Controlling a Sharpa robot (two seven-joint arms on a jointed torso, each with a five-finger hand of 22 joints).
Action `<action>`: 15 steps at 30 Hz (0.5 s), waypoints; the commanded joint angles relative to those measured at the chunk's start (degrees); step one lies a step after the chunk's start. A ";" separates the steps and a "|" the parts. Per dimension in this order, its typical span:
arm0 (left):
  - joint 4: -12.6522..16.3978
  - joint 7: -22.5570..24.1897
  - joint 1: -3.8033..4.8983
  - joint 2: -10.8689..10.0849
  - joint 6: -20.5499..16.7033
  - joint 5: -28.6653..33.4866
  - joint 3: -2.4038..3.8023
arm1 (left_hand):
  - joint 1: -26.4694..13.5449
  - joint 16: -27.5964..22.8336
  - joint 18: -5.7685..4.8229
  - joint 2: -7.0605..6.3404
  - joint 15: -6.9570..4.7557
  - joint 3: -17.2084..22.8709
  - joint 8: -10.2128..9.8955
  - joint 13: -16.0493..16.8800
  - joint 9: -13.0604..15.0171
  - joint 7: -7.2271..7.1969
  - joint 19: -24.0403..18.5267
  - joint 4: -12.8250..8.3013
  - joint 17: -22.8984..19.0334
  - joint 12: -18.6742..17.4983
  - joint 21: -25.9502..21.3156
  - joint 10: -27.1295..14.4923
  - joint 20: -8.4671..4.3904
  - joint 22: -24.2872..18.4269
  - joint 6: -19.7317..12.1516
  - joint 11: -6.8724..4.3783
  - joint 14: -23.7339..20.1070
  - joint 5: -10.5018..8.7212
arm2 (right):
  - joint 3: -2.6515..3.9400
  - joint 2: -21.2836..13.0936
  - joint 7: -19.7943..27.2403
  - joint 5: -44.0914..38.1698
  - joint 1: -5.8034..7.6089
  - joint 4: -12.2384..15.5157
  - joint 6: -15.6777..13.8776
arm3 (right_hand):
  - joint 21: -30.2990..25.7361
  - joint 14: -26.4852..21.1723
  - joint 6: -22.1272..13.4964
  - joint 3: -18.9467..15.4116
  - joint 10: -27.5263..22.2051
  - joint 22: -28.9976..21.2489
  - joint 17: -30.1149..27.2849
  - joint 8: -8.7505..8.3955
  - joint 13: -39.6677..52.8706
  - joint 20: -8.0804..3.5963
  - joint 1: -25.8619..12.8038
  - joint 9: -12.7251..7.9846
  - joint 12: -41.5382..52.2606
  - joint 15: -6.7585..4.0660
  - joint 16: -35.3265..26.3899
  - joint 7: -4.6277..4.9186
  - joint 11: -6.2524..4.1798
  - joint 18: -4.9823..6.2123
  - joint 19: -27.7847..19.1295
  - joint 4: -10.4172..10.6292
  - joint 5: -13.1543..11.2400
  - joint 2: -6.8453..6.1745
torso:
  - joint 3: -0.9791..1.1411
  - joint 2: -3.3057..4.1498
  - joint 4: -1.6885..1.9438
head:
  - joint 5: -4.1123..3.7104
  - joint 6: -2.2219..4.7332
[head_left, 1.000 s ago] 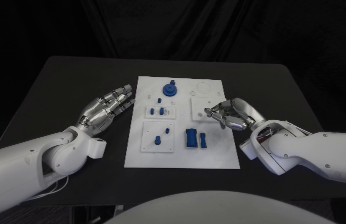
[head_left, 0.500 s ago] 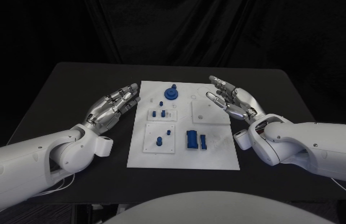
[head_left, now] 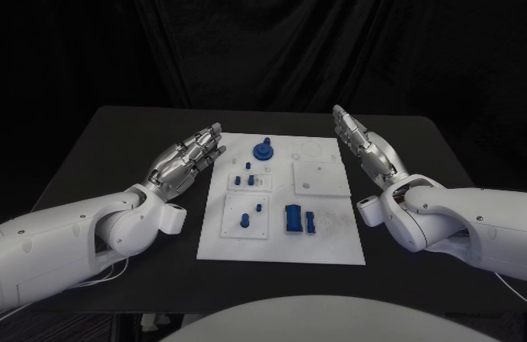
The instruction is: Assemble the parts on the task board
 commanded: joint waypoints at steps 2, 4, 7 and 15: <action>0.33 -0.68 -0.21 0.74 -4.99 0.19 0.97 | -22.29 -0.97 -2.23 -2.75 -1.88 -1.01 -1.13 -0.66 -0.75 -3.36 -0.40 -4.37 -0.24 -3.91 -0.81 -0.66 -2.84 -0.34 -4.21 -1.84 -0.09 -8.79 | 2.14 2.50 -1.20 4.81 -0.55 -1.92 -1.65 | -0.20 0.04 -0.38 0.25 -0.19 -0.18 -0.06 -0.20 -0.07 -1.77 -7.78 -0.10 -0.77 -0.25 -0.21 -0.02 -0.01 -0.39 -0.03 -2.63 -4.31 -0.09 | 0.60 -0.43 -0.69 | 0.50 2.10; 0.43 -1.15 -0.32 1.13 -7.45 0.27 1.60 | -25.59 -0.97 -2.82 -3.16 -1.88 -1.01 -1.13 -0.66 -0.75 -3.36 -0.40 -4.98 -0.24 -4.43 -0.81 -0.66 -3.15 -0.34 -4.76 -1.84 -0.09 -10.10 | 3.73 4.25 -1.62 7.27 -0.86 -3.21 -2.33 | -0.20 0.04 -0.38 0.25 -0.19 -0.18 -0.06 -0.20 -0.07 -1.77 -10.36 -0.10 -0.77 -0.25 -0.21 -0.02 -0.01 -0.39 -0.03 -2.63 -4.31 -0.09 | 0.92 -0.70 -1.07 | 0.78 3.33; 0.66 -2.18 -0.55 1.99 -12.82 0.45 3.00 | -30.19 -0.97 -2.86 -3.71 -1.88 -1.01 -1.13 -0.66 -0.75 -3.36 -0.40 -5.91 -0.24 -5.26 -0.81 -0.66 -3.69 -0.34 -5.57 -1.84 -0.09 -11.91 | 7.04 7.91 -2.50 12.42 -1.50 -5.91 -3.76 | -0.20 0.04 -0.38 0.25 -0.19 -0.18 -0.06 -0.20 -0.07 -1.77 -16.17 -0.10 -0.77 -0.25 -0.21 -0.02 -0.01 -0.39 -0.03 -2.63 -4.31 -0.09 | 1.61 -1.29 -1.88 | 1.39 6.02; 1.32 -5.12 -1.23 4.43 -28.10 0.96 6.96 | -39.85 -0.97 -7.46 -7.94 -1.88 -1.01 -1.13 -0.66 -0.75 -3.36 -0.40 -7.74 -0.24 -6.92 -0.81 -0.66 -7.98 -0.34 -7.27 -1.84 -0.09 -15.73 | 12.20 13.60 -3.86 20.43 -2.51 -10.11 -5.98 | -0.20 0.04 -0.38 0.25 -0.19 -0.18 -0.06 -0.20 -0.07 -1.77 -16.17 -0.10 -0.77 -0.25 -0.21 -0.02 -0.01 -0.39 -0.03 -2.63 -4.31 -0.09 | 3.28 -2.70 -3.83 | 2.83 12.45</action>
